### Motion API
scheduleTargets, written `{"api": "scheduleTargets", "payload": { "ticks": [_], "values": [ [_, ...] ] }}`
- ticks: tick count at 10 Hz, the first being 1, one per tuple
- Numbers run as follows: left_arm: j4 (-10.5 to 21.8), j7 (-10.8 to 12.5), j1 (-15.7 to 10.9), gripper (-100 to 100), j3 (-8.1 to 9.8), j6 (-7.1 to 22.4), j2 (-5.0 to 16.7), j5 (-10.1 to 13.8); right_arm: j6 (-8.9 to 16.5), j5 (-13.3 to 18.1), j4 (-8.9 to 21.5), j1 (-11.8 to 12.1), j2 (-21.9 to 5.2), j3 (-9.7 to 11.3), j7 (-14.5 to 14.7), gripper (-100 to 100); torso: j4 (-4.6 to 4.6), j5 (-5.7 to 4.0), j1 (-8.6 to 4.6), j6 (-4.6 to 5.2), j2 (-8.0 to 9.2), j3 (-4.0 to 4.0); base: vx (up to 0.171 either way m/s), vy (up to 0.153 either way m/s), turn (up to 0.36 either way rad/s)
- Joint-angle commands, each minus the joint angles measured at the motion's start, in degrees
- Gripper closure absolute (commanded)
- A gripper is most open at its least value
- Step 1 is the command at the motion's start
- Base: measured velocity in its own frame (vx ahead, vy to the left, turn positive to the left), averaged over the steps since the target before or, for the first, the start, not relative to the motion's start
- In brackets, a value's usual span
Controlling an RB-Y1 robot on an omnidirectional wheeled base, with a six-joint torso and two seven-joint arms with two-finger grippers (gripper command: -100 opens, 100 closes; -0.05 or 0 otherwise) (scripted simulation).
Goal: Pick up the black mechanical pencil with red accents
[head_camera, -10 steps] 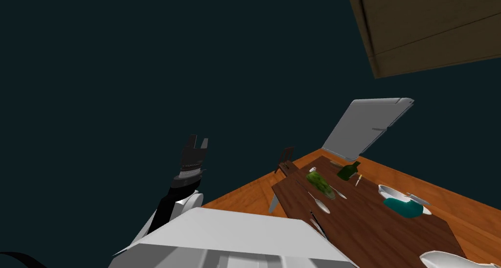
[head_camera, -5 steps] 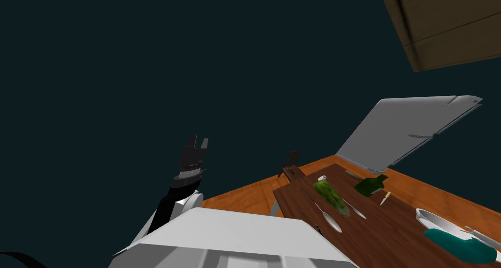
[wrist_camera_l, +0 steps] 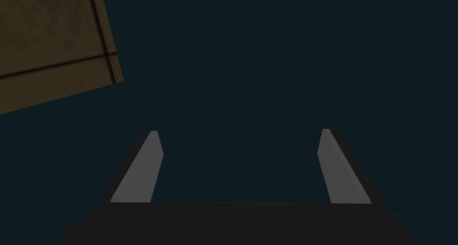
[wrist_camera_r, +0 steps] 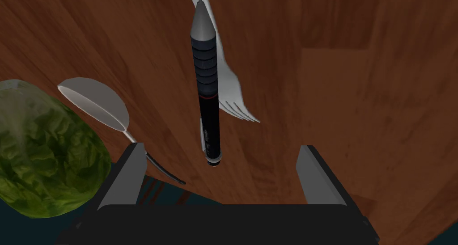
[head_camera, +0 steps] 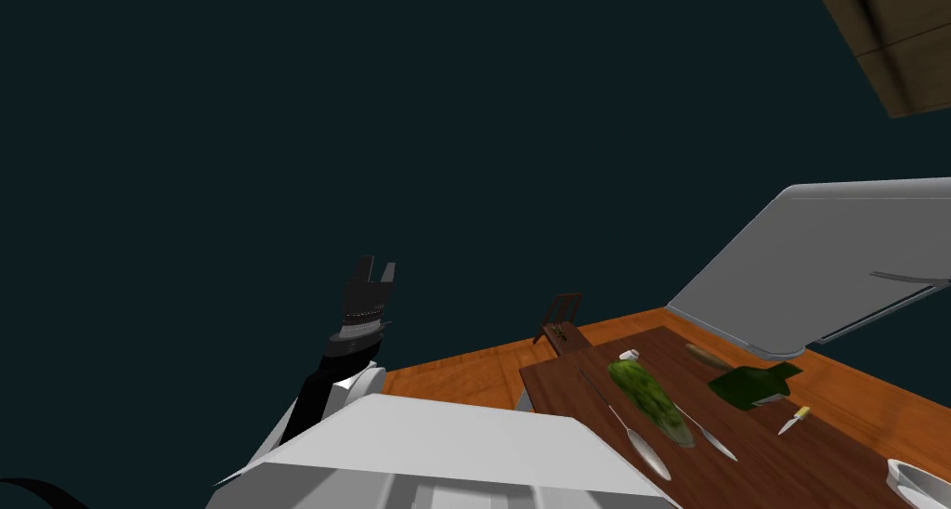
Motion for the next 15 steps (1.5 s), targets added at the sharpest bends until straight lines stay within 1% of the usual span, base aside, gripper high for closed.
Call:
{"api": "scheduleTargets", "payload": {
  "ticks": [1, 2, 3, 4, 5, 6, 7, 8, 10, 11, 12, 13, 15],
  "values": [
    [0.0, 0.0, 0.0, 0, 0.0, 0.0, 0.0, 0.0, 0.06, 1.58, 1.42, -0.73, 0.23, -1.22, 0.82, -100, 0.0, 0.0, 0.0, 0.0, 0.0, 0.0, 0.0, -0.072, 0.045],
    [0.0, 0.0, 0.01, 0, 0.0, 0.0, 0.0, 0.0, 0.62, 0.49, 0.38, -0.22, -0.12, 0.06, 0.24, -100, 0.0, 0.0, 0.07, 0.03, 0.02, 0.01, -0.002, -0.026, 0.0],
    [0.0, 0.0, 0.0, 0, 0.0, 0.0, -0.01, 0.0, 0.66, 0.57, 0.46, -0.26, -0.12, 0.01, 0.33, 0, 0.0, 0.03, 0.22, 0.02, 0.03, 0.02, 0.0, -0.006, 0.002],
    [0.0, 0.0, 0.0, 0, 0.0, 0.0, -0.01, 0.0, 2.26, 1.28, 0.46, -1.37, 1.51, 0.01, 0.76, -100, 0.0, 0.05, 0.31, 0.02, 0.03, 0.01, -0.02, -0.052, -0.022],
    [0.0, 0.0, 0.0, 0, 0.0, 0.0, 0.0, 0.0, 3.05, 1.64, 0.46, -1.93, 2.33, 0.01, 0.98, -100, 0.01, 0.03, 0.2, 0.02, 0.07, 0.04, -0.041, -0.103, -0.012],
    [0.0, 0.0, 0.0, 0, 0.0, 0.0, 0.0, 0.0, 4.65, 2.36, 0.47, -3.05, 3.96, 0.01, 1.43, -100, 0.03, 0.0, 0.02, 0.02, 0.15, 0.08, -0.068, -0.139, -0.015],
    [0.0, 0.0, 0.0, 0, 0.01, 0.0, 0.0, 0.0, 5.44, 2.72, 0.47, -3.6, 4.78, 0.01, 1.65, -100, 0.04, -0.04, -0.11, 0.03, 0.24, 0.13, -0.074, -0.114, -0.009],
    [0.0, 0.0, 0.0, 0, 0.0, 0.0, 0.0, 0.0, 7.04, 3.45, 0.48, -4.72, 6.41, 0.01, 2.1, -100, 0.06, -0.03, -0.06, 0.03, 0.28, 0.16, -0.056, -0.14, -0.023],
    [0.0, 0.0, 0.0, 0, 0.0, 0.0, 0.0, 0.0, 8.63, 4.17, 0.48, -5.83, 8.05, 0.02, 2.54, -100, 0.05, -0.04, -0.1, 0.02, 0.22, 0.12, -0.047, -0.107, -0.009],
    [0.0, 0.0, 0.0, 0, 0.0, 0.0, 0.0, 0.0, 7.63, 5.27, 1.1, -5.77, 7.77, -0.81, 1.85, -100, 0.04, -0.01, 0.01, 0.03, 0.19, 0.11, -0.014, -0.036, 0.003],
    [0.0, 0.0, 0.0, 0, 0.0, 0.0, -0.01, 0.0, 7.79, 5.33, 1.09, -5.81, 7.84, -0.81, 1.86, 100, 0.02, 0.02, 0.19, 0.03, 0.12, 0.07, 0.0, 0.0, 0.0],
    [0.0, 0.0, 0.0, 0, -0.01, 0.0, -0.01, 0.0, 7.69, 5.32, 1.11, -5.8, 8.0, -0.72, 1.86, 100, 0.03, 0.18, 0.3, 0.07, 0.07, 0.05, 0.0, 0.0, 0.0],
    [0.0, 0.0, 0.0, 0, -0.01, 0.0, -0.01, 0.0, 7.77, 5.35, 1.09, -5.81, 7.82, -0.79, 1.89, 100, 0.01, 0.04, 0.31, 0.05, 0.05, 0.03, 0.0, -0.004, -0.003]
  ]
}}
